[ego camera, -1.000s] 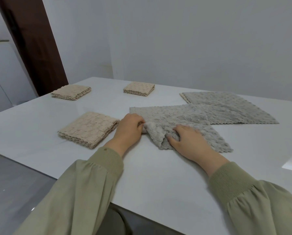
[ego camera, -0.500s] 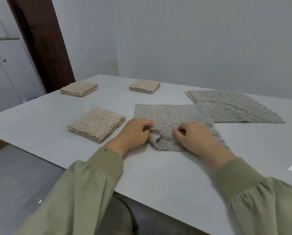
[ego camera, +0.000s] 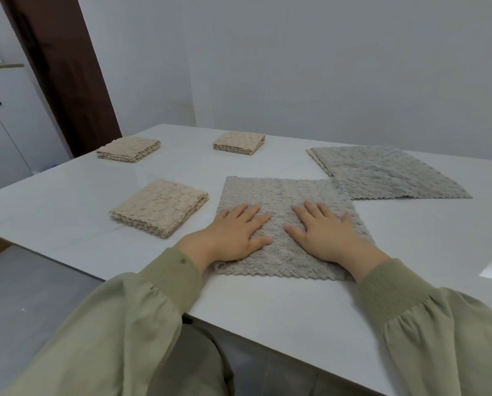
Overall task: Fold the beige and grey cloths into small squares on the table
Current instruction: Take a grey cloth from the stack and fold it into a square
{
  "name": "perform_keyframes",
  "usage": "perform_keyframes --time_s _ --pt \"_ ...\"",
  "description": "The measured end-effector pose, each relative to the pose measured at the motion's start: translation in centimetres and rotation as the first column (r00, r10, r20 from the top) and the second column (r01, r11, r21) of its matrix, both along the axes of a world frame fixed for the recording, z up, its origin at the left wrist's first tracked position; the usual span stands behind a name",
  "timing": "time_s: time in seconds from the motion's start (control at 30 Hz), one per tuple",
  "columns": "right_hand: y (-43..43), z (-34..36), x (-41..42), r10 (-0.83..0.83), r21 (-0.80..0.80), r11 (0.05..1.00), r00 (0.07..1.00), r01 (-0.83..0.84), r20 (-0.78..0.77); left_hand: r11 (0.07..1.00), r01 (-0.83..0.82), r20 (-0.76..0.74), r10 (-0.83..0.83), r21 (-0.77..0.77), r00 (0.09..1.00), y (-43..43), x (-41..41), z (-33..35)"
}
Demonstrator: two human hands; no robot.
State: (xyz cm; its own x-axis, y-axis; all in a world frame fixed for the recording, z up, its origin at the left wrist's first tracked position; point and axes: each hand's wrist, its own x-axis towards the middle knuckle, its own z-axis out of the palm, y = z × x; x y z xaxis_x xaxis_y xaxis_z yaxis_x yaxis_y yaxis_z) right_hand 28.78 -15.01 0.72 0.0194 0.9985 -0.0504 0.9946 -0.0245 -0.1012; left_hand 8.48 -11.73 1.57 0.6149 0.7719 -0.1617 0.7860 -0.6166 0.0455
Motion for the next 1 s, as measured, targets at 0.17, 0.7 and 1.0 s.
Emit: perform_keyframes --time_s 0.17,0.7,1.0 --pt "-0.1 0.3 0.1 0.002 -0.049 0.999 1.000 0.000 0.026 0.994 0.027 -0.049 -0.032 -0.102 0.998 0.1 -1.6 1.0" --pt "3.3 4.9 0.0 0.016 -0.020 1.000 0.994 -0.014 0.105 0.976 -0.213 -0.067 0.216 0.052 0.974 6.1 4.5 4.1" --pt "8.9 2.6 2.8 -0.144 0.215 0.970 0.982 0.116 0.119 0.870 -0.453 0.385 0.357 0.196 0.851 10.9 3.9 1.2"
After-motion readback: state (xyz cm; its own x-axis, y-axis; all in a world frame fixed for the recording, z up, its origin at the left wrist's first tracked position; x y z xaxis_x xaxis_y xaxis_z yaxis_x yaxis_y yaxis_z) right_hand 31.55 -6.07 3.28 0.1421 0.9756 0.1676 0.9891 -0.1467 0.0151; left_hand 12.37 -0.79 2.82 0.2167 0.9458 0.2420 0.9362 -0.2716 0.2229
